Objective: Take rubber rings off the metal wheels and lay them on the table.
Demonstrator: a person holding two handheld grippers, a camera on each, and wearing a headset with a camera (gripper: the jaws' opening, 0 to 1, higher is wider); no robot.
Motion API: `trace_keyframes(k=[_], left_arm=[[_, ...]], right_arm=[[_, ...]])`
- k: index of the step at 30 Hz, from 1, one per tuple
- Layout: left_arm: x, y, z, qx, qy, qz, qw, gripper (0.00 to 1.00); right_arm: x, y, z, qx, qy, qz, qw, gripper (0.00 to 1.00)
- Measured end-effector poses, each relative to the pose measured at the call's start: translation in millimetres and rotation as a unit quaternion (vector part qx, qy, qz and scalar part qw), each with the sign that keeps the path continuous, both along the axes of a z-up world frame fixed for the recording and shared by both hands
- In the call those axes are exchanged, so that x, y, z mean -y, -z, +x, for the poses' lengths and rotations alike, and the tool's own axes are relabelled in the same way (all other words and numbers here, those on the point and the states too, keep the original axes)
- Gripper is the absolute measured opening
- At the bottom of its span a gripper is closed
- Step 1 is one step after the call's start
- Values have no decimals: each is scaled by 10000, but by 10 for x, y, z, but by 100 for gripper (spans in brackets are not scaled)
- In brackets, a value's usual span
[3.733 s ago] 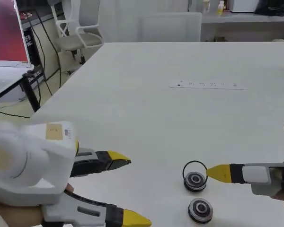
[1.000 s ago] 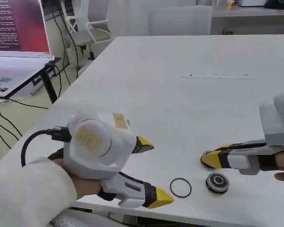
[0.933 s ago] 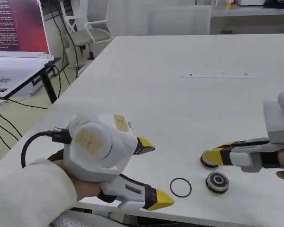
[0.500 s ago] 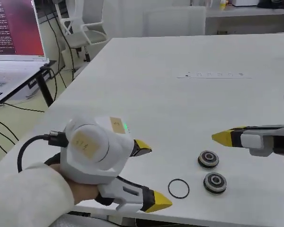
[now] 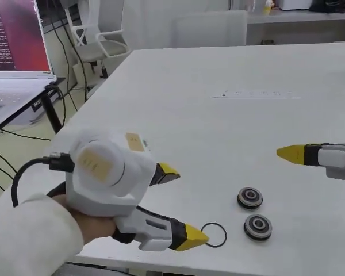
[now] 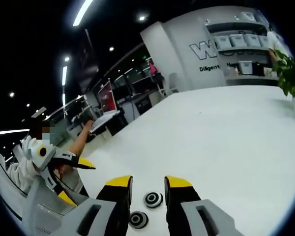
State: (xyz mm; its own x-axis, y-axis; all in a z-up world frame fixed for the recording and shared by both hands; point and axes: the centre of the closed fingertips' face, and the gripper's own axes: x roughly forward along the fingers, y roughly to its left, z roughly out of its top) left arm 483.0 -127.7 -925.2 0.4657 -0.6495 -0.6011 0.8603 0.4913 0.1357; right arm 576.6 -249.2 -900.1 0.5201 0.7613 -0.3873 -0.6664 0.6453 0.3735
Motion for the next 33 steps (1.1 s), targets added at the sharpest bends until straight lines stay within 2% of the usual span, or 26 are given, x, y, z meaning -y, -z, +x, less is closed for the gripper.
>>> trace_keyframes(k=[1,2,4,8,10,11,14,17,20,22,23,24,27,33], left_arm=[[52,-54,-8,77,130,2,9999,71],[136,-145,-7,262,354,1,9990,72],[238,-243,-4,374,557,5,9977,68],[394,-344,53,395,728,-33,9966,68],[539,-437,59,344,867,-291,9952,70],[593,-478,66,370,935,-362,9943,70],[757,-582,120,501,1084,-486,9916,69],[902,-595,131,491,1253,-507,9896,69],[1029,-582,115,551,1519,-439,9859,67],[1104,-555,145,585,1602,-529,9839,65],[1131,-530,166,554,1601,-609,9837,64],[1153,-471,202,465,1535,-699,9846,63],[1148,-292,273,409,1401,-756,9864,62],[1018,94,305,223,1225,-612,9903,56]], right_arm=[[21,5,-1,-9,12,-1,10000,24],[50,6,4,-29,49,10,10000,25],[73,-10,11,-45,72,48,10000,25],[99,-60,-2,-5,50,96,9999,25],[125,-69,-13,17,56,81,10000,25],[131,-70,-19,24,45,72,10000,25],[138,-56,-44,5,-26,37,10000,26],[146,-14,-55,-11,-92,-77,9999,26],[138,14,-61,8,-152,-176,9997,26],[135,47,-74,5,-200,-278,9994,26],[141,60,-73,19,-210,-340,9992,26],[144,71,-71,31,-218,-393,9990,25],[128,90,-76,32,-253,-443,9987,25],[68,216,-107,-98,-432,-622,9971,25]])
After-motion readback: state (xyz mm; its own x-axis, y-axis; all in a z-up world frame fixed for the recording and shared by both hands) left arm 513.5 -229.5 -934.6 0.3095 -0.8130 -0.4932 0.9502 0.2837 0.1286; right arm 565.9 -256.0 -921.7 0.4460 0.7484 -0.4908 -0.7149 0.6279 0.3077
